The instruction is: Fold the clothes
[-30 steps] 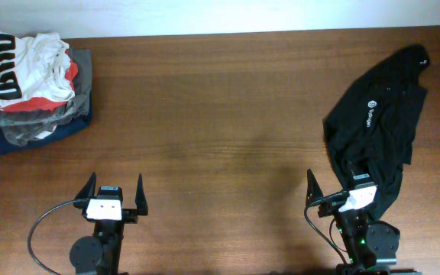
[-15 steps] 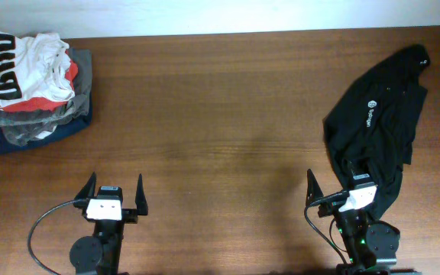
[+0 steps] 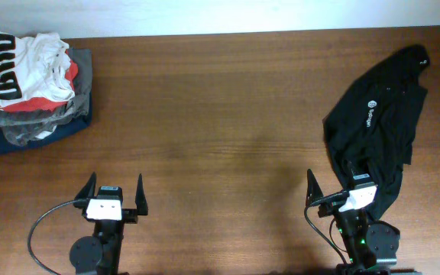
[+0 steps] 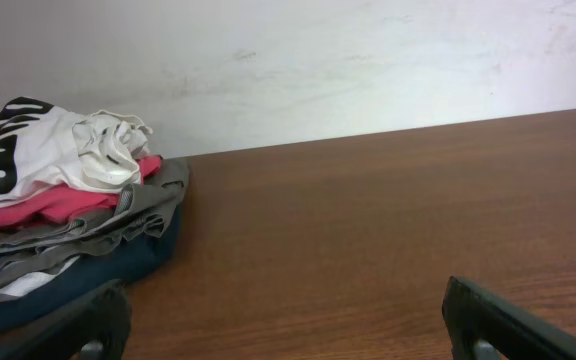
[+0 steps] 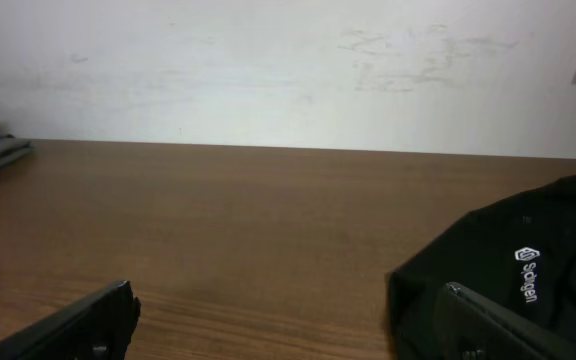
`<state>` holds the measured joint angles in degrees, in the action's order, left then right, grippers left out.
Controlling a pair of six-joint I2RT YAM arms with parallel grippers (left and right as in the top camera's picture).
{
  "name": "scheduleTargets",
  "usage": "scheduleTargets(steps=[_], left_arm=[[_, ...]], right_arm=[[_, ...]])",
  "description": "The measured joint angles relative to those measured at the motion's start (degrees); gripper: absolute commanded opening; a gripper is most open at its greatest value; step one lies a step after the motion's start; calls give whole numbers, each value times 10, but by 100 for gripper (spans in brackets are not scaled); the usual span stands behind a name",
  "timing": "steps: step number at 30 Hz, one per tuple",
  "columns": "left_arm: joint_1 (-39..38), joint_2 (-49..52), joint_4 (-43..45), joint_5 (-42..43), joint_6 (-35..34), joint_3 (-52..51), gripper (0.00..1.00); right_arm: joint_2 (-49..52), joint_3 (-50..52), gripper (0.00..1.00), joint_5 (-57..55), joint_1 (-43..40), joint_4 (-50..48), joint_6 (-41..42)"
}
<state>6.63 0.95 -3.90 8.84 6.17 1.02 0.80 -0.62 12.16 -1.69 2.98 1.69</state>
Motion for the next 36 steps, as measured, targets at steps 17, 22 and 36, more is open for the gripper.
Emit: scheduleTargets(steps=[17,22,36], left_arm=[[0,0,0,0,0,0,99],[0,0,0,0,0,0,99],[0,14,91,95,-14,7,99]], right_arm=[[0,0,99,-1,0,-2,0],[0,0,99,0,0,-35,1],[61,-73,99,-7,0,-44,51]])
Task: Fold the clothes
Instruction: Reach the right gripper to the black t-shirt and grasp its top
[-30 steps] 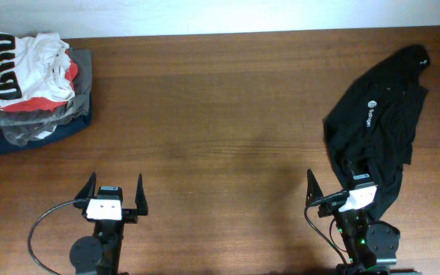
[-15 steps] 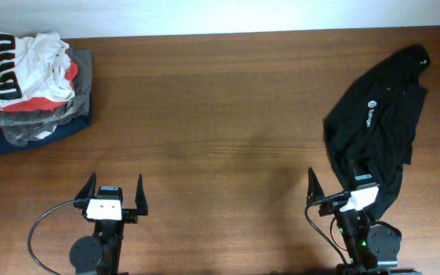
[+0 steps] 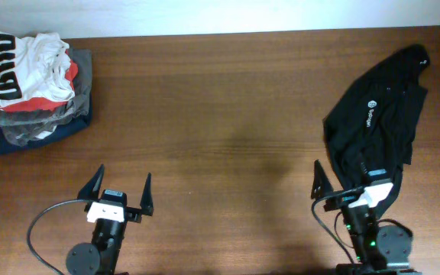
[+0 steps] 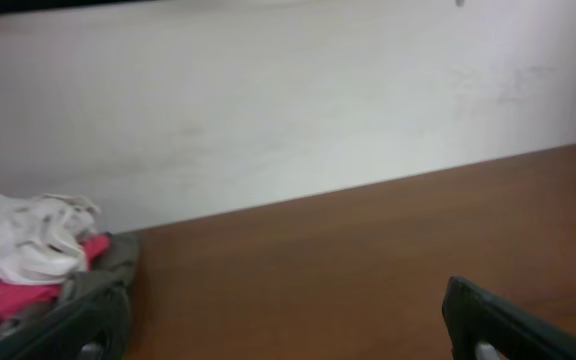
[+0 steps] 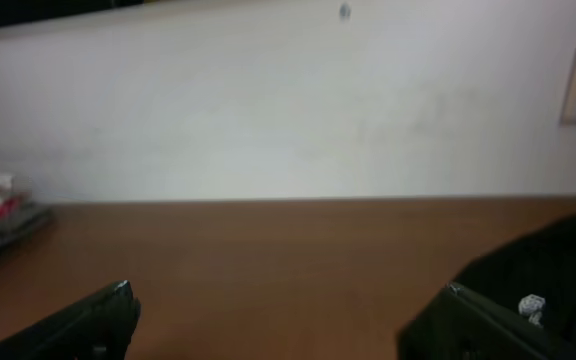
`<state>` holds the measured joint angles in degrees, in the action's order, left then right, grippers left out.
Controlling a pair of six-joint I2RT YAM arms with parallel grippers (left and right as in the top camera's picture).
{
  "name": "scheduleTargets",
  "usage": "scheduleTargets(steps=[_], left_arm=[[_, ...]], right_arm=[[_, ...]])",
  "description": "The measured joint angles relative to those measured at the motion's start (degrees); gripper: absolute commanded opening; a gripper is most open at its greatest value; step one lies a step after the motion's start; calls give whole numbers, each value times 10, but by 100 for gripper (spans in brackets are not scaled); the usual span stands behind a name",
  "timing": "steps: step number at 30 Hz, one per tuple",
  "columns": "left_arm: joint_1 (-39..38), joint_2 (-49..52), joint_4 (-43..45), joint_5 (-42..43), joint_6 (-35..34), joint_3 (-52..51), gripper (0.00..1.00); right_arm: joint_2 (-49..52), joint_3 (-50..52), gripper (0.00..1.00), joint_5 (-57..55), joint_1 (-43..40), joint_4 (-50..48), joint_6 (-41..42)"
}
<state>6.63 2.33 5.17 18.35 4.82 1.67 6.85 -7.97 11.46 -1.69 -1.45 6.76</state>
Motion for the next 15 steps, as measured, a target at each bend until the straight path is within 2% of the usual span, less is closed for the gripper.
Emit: scheduleTargets(steps=[6,15], left_arm=[[0,99,-44,21,-8,95,99],[0,347,-148,54,-13,333,99]], right_arm=[[147,-160,99,-9,0,55,4],[416,-407,99,-11,-3,212,6]])
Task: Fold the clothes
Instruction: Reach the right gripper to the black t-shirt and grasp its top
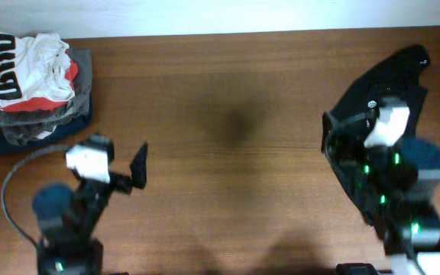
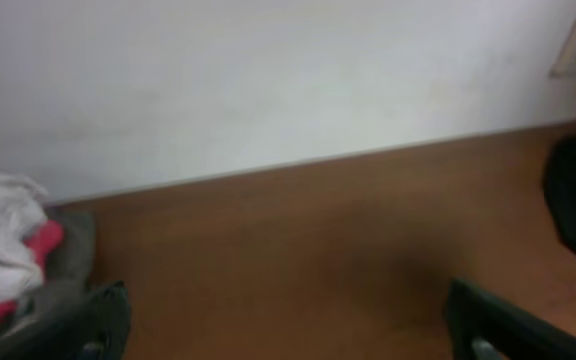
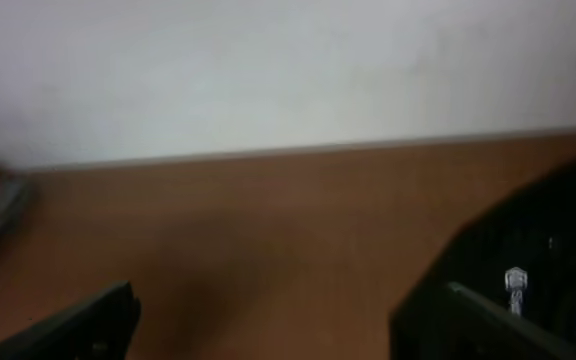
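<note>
A crumpled black garment [image 1: 403, 84] with a small white logo lies at the table's right side. It shows in the right wrist view [image 3: 553, 260] and at the edge of the left wrist view. My right gripper [image 3: 288, 335] is open and empty, raised above the garment's near left edge. My left gripper [image 2: 288, 340] hangs open and empty above bare table at the left. From overhead, the left gripper [image 1: 118, 153] is turned toward the right.
A stack of folded clothes [image 1: 29, 84], white and red on grey and navy, sits at the far left corner; it shows in the left wrist view [image 2: 8, 255]. The brown table [image 1: 228, 153] ends at a white wall behind.
Both arms have risen from the front edge and stand farther in over the table. The left gripper now faces more to the right; the right one is over the black garment. Both stay open.
Both grippers first rested low at the table's front edge, open, the right one beside the garment's near end. Then they were tilted up slightly. Now both are lifted and farther in, and the garment and the stack have not moved.
</note>
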`<state>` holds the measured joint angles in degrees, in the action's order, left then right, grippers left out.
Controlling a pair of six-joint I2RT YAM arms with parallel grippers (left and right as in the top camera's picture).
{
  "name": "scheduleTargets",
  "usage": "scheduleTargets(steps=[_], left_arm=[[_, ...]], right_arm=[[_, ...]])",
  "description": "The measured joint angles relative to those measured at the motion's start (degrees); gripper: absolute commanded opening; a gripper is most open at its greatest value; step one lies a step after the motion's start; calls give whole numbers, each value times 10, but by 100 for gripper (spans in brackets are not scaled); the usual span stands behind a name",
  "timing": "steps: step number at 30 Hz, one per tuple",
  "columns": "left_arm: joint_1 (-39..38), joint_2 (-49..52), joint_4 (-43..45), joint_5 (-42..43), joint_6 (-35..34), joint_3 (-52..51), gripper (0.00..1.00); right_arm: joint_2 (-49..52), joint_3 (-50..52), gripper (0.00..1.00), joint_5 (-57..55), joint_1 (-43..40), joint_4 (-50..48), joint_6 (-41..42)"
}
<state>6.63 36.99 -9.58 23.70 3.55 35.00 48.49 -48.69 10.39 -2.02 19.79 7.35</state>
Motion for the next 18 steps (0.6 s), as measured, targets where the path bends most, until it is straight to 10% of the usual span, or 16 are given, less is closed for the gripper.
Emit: scheduleTargets(steps=[18], left_arm=[[-78,462,-176,78,25,296,99]], right_arm=[[390,-184,100,79,-222,177,10]])
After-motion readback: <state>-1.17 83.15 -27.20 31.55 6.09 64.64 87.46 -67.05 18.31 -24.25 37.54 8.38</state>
